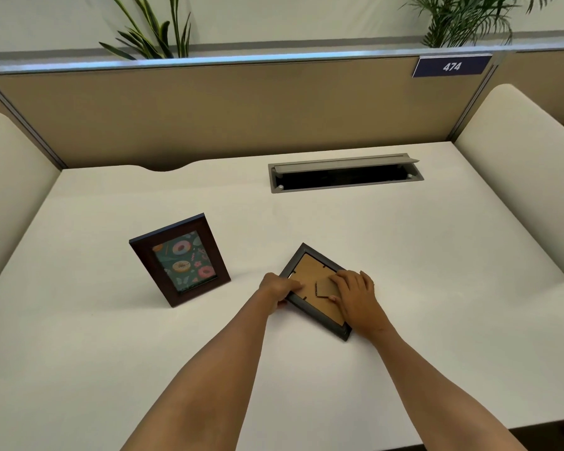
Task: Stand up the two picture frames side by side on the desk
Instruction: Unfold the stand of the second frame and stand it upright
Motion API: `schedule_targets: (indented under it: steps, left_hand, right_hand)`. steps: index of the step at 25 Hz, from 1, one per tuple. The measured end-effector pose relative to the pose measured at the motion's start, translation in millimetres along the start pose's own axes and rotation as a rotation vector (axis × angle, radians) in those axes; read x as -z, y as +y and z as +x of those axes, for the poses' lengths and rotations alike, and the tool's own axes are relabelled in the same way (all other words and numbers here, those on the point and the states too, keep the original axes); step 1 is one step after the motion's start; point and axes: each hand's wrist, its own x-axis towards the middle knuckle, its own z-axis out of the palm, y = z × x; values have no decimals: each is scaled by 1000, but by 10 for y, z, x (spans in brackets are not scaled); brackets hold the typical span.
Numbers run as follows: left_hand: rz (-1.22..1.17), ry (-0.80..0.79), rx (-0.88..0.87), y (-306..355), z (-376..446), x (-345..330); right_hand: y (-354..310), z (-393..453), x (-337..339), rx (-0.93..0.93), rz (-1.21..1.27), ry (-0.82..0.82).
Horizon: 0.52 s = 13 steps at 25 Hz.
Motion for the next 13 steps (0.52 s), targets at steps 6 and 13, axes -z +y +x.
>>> schedule_targets:
  steps: [6,13]
  left_hand:
    - [-133,9,-20,-49,7,40]
    - [-128,127,-92,-113,-32,41]
  right_hand:
    - [100,177,54,145,-105,-12]
    - [159,466,221,403,-223,89]
